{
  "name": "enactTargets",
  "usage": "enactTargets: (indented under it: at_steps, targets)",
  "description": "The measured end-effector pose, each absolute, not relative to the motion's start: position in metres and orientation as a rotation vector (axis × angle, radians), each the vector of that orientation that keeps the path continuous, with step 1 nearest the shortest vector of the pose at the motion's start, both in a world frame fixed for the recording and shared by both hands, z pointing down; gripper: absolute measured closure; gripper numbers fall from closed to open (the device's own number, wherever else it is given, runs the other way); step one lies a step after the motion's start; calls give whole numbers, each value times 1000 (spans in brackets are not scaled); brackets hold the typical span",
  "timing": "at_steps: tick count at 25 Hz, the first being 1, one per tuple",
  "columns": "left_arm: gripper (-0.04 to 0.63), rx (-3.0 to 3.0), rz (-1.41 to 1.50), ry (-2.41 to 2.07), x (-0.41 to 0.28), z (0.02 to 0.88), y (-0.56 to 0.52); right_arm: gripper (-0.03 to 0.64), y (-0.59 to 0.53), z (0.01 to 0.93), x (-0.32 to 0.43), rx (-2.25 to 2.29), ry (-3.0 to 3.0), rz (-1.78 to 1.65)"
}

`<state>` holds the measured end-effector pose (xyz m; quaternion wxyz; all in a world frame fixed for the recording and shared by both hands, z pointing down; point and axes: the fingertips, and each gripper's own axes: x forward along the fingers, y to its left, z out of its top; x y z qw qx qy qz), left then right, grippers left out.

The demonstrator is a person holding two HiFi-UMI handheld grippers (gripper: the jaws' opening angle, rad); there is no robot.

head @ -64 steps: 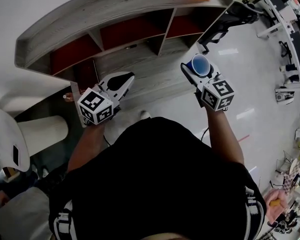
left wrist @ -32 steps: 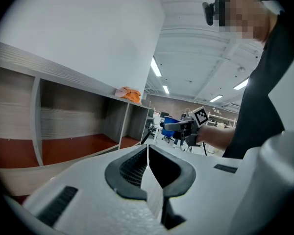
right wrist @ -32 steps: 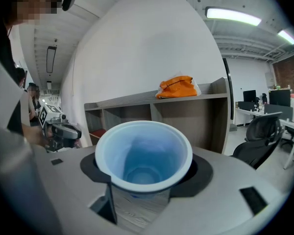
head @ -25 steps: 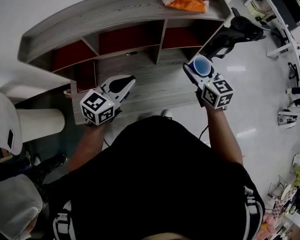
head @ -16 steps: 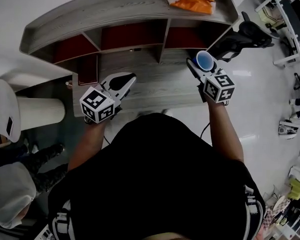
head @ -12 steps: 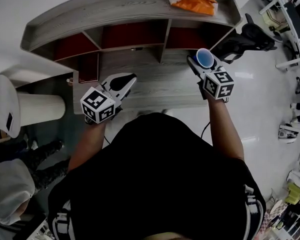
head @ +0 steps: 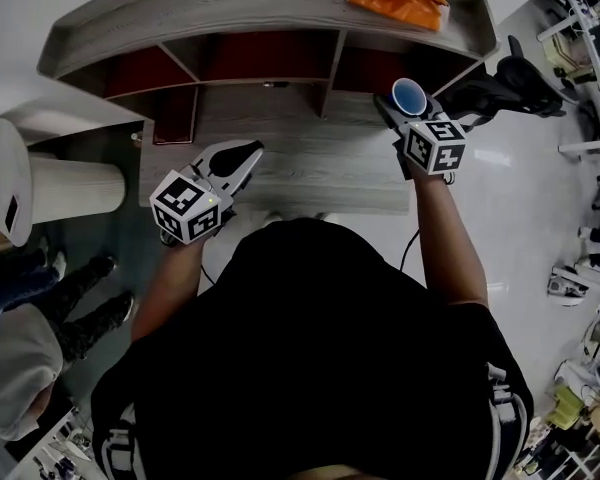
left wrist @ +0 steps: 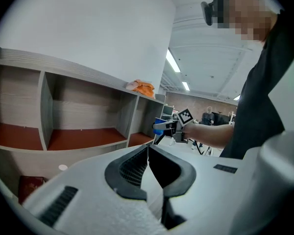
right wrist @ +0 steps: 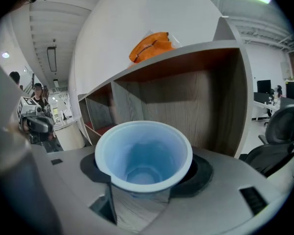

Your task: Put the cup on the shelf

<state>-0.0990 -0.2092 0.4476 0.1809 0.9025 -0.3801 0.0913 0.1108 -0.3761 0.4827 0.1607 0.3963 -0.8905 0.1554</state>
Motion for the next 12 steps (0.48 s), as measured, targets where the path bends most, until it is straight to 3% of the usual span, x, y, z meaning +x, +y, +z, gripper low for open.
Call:
enactTargets:
  at_steps: [12]
  targets:
    - [571, 2490, 236, -1099, -70, 459, -210, 319, -413, 521, 105, 1048, -2531, 487]
